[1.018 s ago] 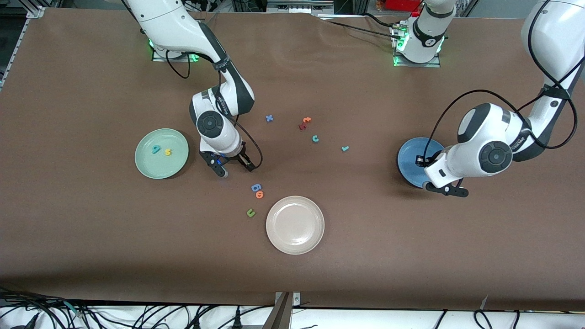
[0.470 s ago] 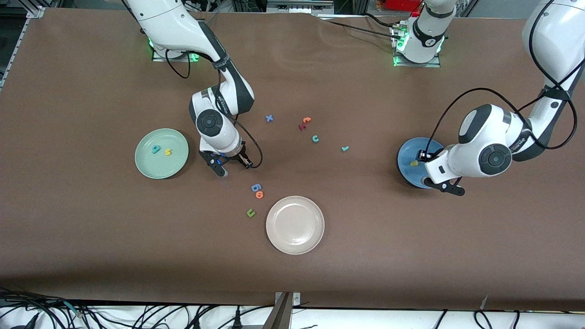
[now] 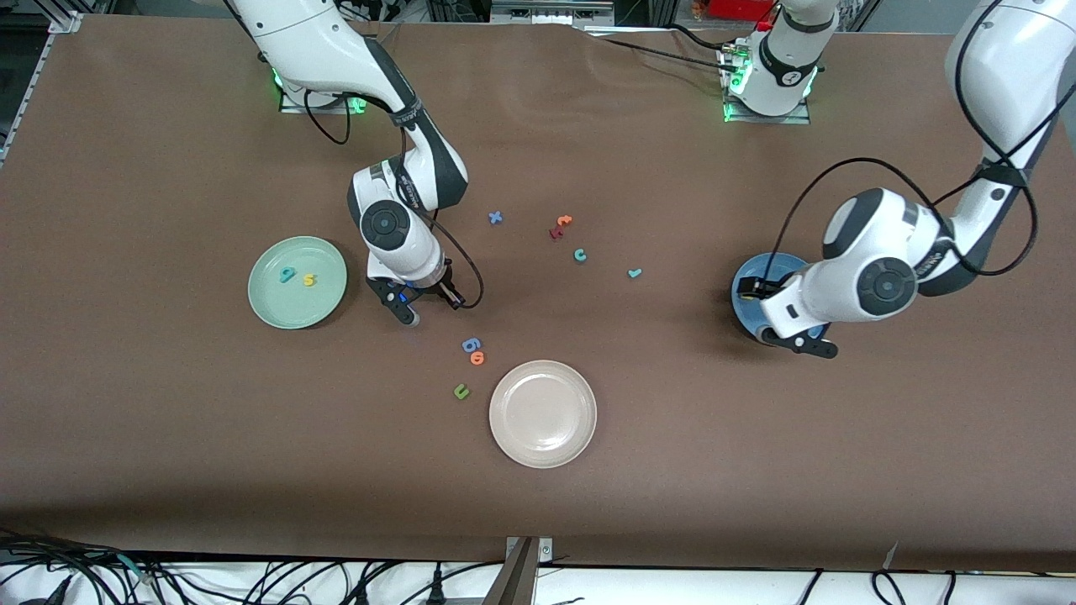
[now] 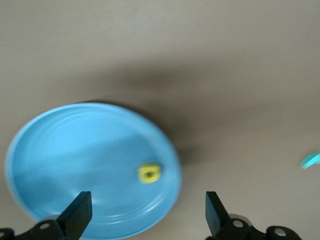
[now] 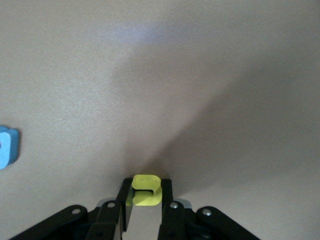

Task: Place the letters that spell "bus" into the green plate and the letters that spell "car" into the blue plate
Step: 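Place the yellow u in the green plate while the left gripper grasps a teal letter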

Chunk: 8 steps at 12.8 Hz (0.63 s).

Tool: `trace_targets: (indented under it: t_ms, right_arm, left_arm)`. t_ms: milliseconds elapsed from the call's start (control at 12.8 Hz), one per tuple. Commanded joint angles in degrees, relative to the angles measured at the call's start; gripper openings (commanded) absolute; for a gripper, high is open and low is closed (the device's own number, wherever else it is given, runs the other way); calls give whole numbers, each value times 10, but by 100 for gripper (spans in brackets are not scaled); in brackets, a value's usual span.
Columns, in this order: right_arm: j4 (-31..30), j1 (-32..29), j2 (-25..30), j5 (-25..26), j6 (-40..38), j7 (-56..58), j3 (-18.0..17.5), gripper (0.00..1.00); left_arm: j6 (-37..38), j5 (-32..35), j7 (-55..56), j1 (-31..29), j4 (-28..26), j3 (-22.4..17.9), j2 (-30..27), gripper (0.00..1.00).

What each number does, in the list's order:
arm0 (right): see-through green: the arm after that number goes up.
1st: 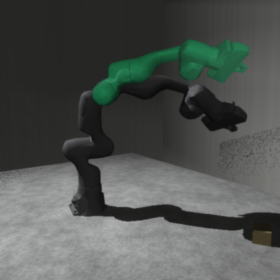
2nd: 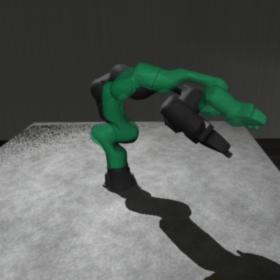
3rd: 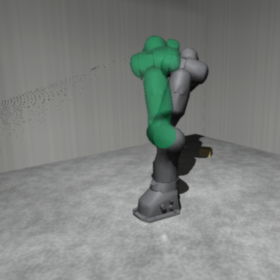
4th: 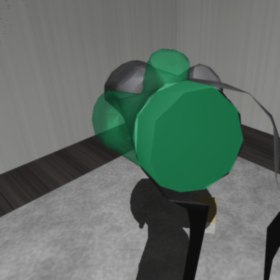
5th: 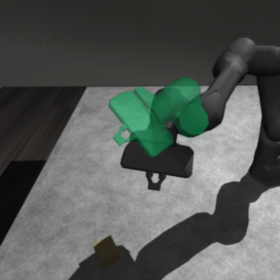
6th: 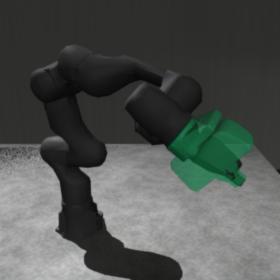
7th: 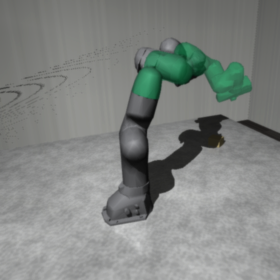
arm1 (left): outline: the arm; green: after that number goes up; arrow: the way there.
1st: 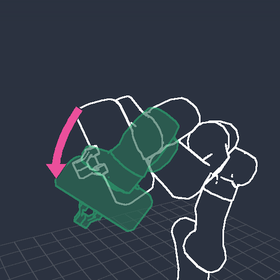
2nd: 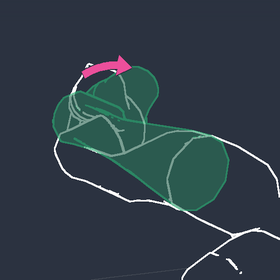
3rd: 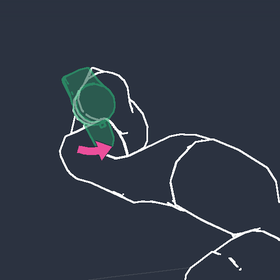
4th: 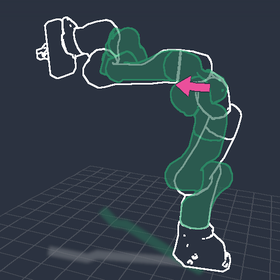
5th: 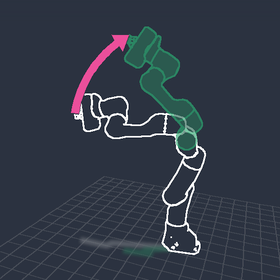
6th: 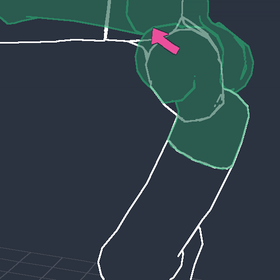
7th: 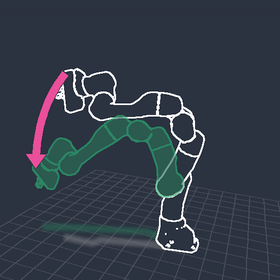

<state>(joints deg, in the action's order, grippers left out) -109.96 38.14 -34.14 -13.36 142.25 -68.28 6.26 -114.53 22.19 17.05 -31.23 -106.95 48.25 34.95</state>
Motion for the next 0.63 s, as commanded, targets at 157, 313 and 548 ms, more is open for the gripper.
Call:
trace_targets:
  t_ms: [157,313,548]
  right_arm:
    - [6,4,69,5,-184,139,84,0]
    - [0,4,94,5,-254,233,134,0]
    - [-39,4,121,5,-283,355,194,0]
  left_arm:
    - [-95,-12,162,64,-41,8,-2,100]
    - [-167,-2,249,92,-70,8,-3,100]
    - [-206,1,318,124,-89,8,-4,100]
